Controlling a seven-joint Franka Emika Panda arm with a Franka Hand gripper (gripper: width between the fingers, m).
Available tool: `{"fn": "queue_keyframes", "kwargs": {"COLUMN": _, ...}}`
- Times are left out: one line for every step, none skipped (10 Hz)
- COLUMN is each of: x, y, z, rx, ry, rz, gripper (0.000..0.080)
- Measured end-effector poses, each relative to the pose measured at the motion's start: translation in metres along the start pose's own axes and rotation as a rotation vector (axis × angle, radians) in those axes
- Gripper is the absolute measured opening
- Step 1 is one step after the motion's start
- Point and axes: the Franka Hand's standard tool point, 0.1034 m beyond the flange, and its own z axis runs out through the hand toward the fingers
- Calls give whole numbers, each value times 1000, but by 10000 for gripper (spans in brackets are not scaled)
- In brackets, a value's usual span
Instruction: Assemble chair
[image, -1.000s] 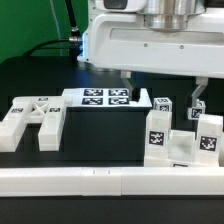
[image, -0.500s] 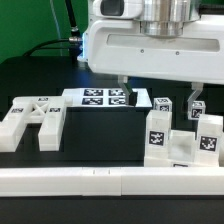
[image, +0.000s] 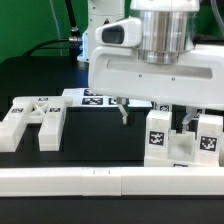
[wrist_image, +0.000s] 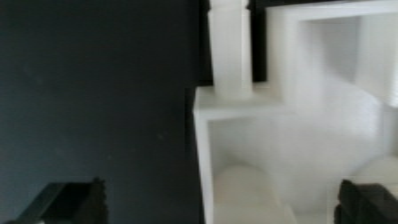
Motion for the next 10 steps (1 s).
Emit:
{"fn": "queue_keyframes", "kwargs": {"x": 0, "y": 0, "z": 5, "rx": -4, "ry": -1, "rz": -1, "gripper": 649}}
{"fn": "queue_keyframes", "kwargs": {"x": 0, "y": 1, "z": 12, "rx": -8, "ry": -2, "rz": -3, "gripper": 649}}
{"fn": "queue_keyframes", "kwargs": {"x": -3, "y": 2, "z": 20, "rx": -15, "ry": -7, "rz": -4, "gripper": 649}}
{"fn": "queue_keyframes", "kwargs": {"x": -4, "y": 4, "z": 26, "rx": -19, "ry": -9, "rz": -5, "gripper": 649}}
{"fn": "queue_keyframes", "kwargs": {"x": -5, "y": 4, "z": 30, "rx": -21, "ry": -9, "rz": -5, "gripper": 649}}
{"fn": "queue_keyframes", "kwargs": {"x": -7, "y": 5, "z": 33, "rx": -24, "ry": -11, "rz": -6, "gripper": 649}}
{"fn": "queue_keyframes", "kwargs": {"x": -9, "y": 5, "z": 37, "rx": -27, "ry": -14, "rz": -9, "gripper": 649}}
{"fn": "queue_keyframes", "kwargs": {"x": -9, "y": 4, "z": 37, "rx": -27, "ry": -14, "rz": -11, "gripper": 649}}
{"fn": "queue_keyframes", "kwargs": {"x": -9, "y": 5, "z": 38, "rx": -28, "ry": -14, "rz": -11, "gripper": 649}}
{"fn": "queue_keyframes", "kwargs": {"x": -10, "y": 5, "z": 38, "rx": -28, "ry": -16, "rz": -11, "gripper": 523}}
